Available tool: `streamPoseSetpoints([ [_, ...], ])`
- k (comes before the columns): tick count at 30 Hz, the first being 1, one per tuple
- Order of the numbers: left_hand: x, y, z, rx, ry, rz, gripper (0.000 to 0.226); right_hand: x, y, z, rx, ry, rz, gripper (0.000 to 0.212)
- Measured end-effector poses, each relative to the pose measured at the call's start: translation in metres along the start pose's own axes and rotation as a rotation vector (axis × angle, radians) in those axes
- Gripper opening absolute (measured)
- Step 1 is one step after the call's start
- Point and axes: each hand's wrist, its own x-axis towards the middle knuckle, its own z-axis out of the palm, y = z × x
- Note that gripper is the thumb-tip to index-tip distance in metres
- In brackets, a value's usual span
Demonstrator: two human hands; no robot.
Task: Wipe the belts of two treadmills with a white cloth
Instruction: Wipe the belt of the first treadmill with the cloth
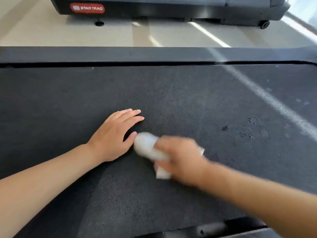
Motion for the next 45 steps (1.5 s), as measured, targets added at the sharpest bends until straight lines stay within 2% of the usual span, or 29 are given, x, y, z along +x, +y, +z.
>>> streamPoseSetpoints([
  [2,-0.001,0.002,0.0,0.013,0.001,0.004,0.056,-0.034,-0.06,0.014,0.105,-0.244,-0.3,0.015],
  [3,-0.001,0.002,0.0,0.022,0.0,0.003,0.056,-0.047,-0.075,0.016,0.15,-0.3,-0.425,0.014],
  [5,0.0,0.004,0.0,0.049,-0.006,0.003,0.057,-0.049,-0.053,0.016,0.156,-0.223,-0.554,0.014],
  [6,0.0,0.006,0.001,0.066,-0.012,-0.001,0.057,-0.04,-0.031,0.012,0.148,-0.117,-0.495,0.018],
  [7,0.0,0.007,0.001,0.08,-0.017,-0.009,0.058,-0.028,-0.003,0.007,0.128,0.02,-0.352,0.02],
  [9,-0.003,0.009,0.002,0.09,-0.018,-0.031,0.06,0.003,0.06,-0.017,0.032,0.248,0.051,0.019],
  [11,-0.005,0.013,0.002,0.062,-0.029,-0.047,0.063,0.017,0.118,-0.039,-0.021,0.311,0.417,0.022],
  [13,-0.007,0.017,0.004,0.041,-0.048,-0.029,0.065,0.012,0.132,-0.043,-0.021,0.323,0.487,0.024],
  [14,-0.008,0.018,0.006,0.038,-0.049,-0.012,0.065,0.003,0.122,-0.039,-0.026,0.314,0.445,0.024],
  [16,-0.01,0.02,0.01,0.023,-0.036,0.001,0.063,-0.028,0.075,-0.021,0.062,0.278,0.235,0.022],
  [18,-0.009,0.02,0.011,0.01,-0.019,-0.006,0.061,-0.069,0.019,-0.003,0.177,0.09,-0.09,0.02],
  [20,-0.008,0.02,0.012,0.011,-0.008,-0.008,0.059,-0.095,-0.009,0.009,0.199,-0.052,-0.36,0.019],
  [22,-0.008,0.021,0.012,0.009,-0.002,-0.009,0.058,-0.092,0.009,0.005,0.2,-0.042,-0.406,0.022],
  [23,-0.007,0.021,0.012,0.008,0.001,-0.008,0.058,-0.082,0.03,0.0,0.185,0.027,-0.316,0.024],
  [24,-0.007,0.021,0.012,0.007,0.002,-0.005,0.057,-0.071,0.057,-0.007,0.163,0.143,-0.147,0.025],
  [26,-0.007,0.022,0.011,0.0,0.009,-0.005,0.057,-0.05,0.126,-0.029,0.037,0.371,0.262,0.029],
  [27,-0.007,0.022,0.01,-0.004,0.013,-0.007,0.057,-0.044,0.155,-0.039,-0.01,0.405,0.443,0.032],
  [28,-0.007,0.022,0.01,-0.006,0.014,-0.007,0.057,-0.042,0.173,-0.044,-0.037,0.405,0.557,0.034],
  [30,-0.006,0.023,0.01,-0.004,0.011,-0.001,0.057,-0.04,0.166,-0.044,-0.075,0.385,0.592,0.038],
  [33,-0.006,0.023,0.01,-0.007,0.015,-0.007,0.057,-0.057,0.095,-0.02,0.026,0.335,0.382,0.033],
  [37,-0.006,0.025,0.01,-0.007,0.012,-0.004,0.058,-0.103,-0.019,0.012,0.156,0.011,-0.247,0.025],
  [39,-0.005,0.027,0.009,-0.007,0.011,-0.008,0.058,-0.106,-0.022,0.015,0.186,-0.095,-0.427,0.019],
  [40,-0.005,0.027,0.009,-0.005,0.008,-0.01,0.058,-0.099,-0.008,0.01,0.201,-0.079,-0.421,0.019],
  [41,-0.004,0.028,0.008,-0.002,0.003,-0.01,0.058,-0.088,0.013,0.005,0.179,-0.006,-0.349,0.02],
  [42,-0.004,0.028,0.008,0.0,0.0,-0.013,0.058,-0.073,0.039,-0.001,0.139,0.115,-0.2,0.02],
  [44,-0.006,0.028,0.008,0.008,-0.003,-0.017,0.057,-0.037,0.101,-0.021,0.025,0.348,0.202,0.023],
  [45,-0.006,0.028,0.007,0.006,-0.008,-0.019,0.057,-0.02,0.127,-0.032,-0.028,0.389,0.387,0.025],
])
